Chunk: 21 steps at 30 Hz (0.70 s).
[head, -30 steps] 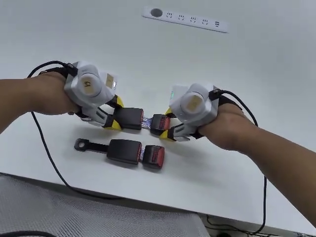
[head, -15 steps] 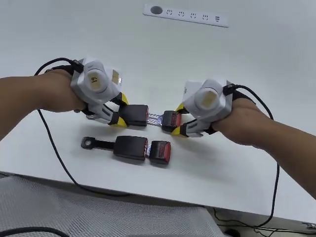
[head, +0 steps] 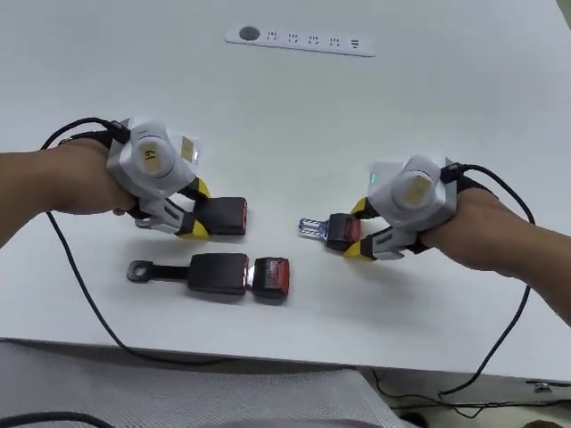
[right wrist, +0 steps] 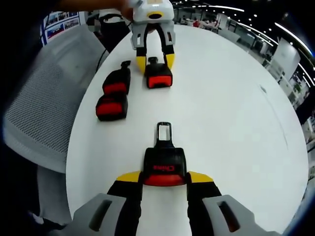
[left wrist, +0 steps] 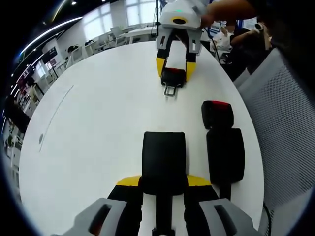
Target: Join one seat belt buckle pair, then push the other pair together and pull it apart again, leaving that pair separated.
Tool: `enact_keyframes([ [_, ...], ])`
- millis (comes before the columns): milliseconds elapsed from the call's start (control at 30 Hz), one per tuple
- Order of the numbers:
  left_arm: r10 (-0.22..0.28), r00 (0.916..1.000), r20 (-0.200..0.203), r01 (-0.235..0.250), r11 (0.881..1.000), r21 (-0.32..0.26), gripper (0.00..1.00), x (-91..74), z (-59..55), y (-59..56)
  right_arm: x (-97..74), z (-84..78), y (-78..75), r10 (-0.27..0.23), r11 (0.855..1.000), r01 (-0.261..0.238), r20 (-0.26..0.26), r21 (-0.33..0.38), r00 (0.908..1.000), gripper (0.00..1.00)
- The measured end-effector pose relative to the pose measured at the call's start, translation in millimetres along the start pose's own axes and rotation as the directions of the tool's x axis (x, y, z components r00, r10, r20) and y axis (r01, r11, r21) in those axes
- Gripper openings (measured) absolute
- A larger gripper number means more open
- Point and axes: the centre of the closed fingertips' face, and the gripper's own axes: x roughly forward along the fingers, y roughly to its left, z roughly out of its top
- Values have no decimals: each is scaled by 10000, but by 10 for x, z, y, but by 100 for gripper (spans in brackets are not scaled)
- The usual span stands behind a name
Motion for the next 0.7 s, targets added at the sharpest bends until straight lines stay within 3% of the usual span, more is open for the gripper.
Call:
enact_keyframes([
  [233, 71, 10000, -37, -70, 9999, 78, 33, -7, 2, -1, -71, -131, -40, -52, 9999, 54, -196, 129, 9998, 32],
  [567, 137, 9997, -195, -130, 9994, 319, 33, -8, 5, -8, -80, -124, -50, -296, 9996, 295, -437, -33, 9986, 35],
  [600, 173, 9996, -214, -165, 9992, 374, 33, -10, 4, -10, -79, -120, -50, -356, 9994, 354, -461, -58, 9983, 36],
  [667, 404, 9988, -265, -367, 9913, 1263, 34, -17, 34, -10, -83, -117, -51, -507, 9987, 502, -493, -108, 9975, 37],
  [700, 407, 9987, -308, -369, 9927, 1148, 34, -16, 31, -31, -88, -122, -44, -546, 9984, 539, -544, -148, 9970, 36],
])
